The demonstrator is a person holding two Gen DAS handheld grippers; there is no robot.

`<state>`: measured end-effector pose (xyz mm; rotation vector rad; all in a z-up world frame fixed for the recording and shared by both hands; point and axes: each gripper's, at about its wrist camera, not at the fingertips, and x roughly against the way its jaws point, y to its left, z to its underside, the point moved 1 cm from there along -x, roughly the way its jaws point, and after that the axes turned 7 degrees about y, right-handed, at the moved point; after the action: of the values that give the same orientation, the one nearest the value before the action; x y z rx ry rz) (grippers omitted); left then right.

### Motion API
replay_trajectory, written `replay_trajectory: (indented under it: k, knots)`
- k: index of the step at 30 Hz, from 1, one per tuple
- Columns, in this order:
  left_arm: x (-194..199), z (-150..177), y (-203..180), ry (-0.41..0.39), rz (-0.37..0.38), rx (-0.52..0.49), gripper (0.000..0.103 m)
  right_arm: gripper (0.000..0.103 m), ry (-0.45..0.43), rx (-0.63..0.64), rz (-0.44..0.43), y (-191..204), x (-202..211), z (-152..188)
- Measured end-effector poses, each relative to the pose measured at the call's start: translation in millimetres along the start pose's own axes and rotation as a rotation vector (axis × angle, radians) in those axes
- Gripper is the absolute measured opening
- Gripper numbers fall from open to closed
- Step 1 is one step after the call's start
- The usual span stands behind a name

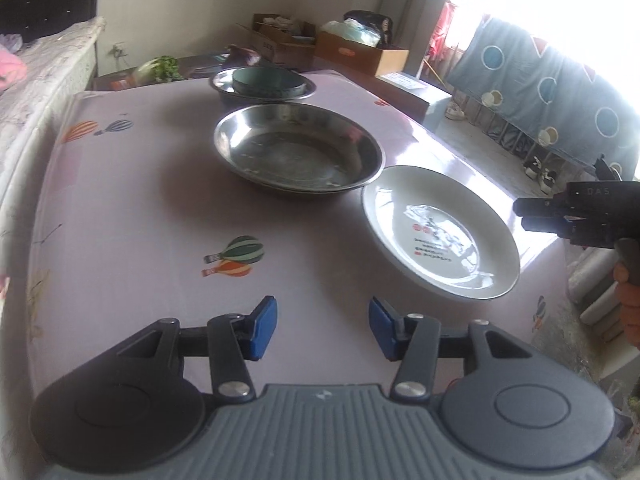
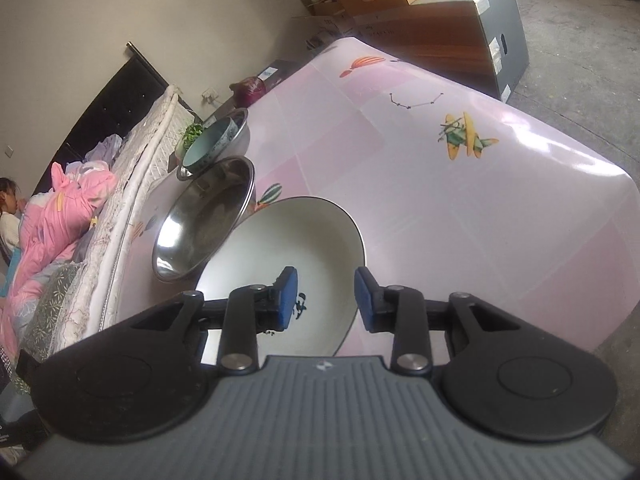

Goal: Organize plates and bowls
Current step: 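Lift the white plate with the right tool and carry it toward the steel plates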

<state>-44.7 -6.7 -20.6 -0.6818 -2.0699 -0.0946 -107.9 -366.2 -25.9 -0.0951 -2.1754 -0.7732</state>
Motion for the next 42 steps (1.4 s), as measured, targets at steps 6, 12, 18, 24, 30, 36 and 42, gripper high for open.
replay_trajectory:
  k: [6,12,18,24,30,36,42]
  knots:
    - [29.6,18.0,34.8,-0.031,-0.117,0.111,0.053,0.048,-0.008,0.024,-0.003,12.8,-4.0,0.5]
    - [58.4,19.8,58.0,-0.102,-0.221,0.177,0.057,0.055,-0.022,0.015,-0.018,18.8,-4.0,6.3]
    - [76.8,17.8,70.7,-0.144,-0.274,0.226,0.060,0.062,-0.018,0.011,-0.012,17.8,-7.1,13.7]
    - [79.6,6.9,76.2,-0.152,-0.323,0.227,0.060,0.065,-0.001,-0.002,-0.006,11.6,-12.1,11.9]
    - [76.1,-0.2,85.3,-0.146,-0.325,0.249,0.060,0.066,0.011,-0.009,0.010,7.9,-15.8,0.6]
    - [70.3,-3.2,90.5,-0.133,-0.319,0.254,0.060,0.066,0.031,-0.021,0.029,8.0,-20.1,-4.4]
    - [68.9,-5.0,94.5,-0.137,-0.314,0.259,0.060,0.066,0.046,-0.029,0.047,10.3,-24.9,-3.4]
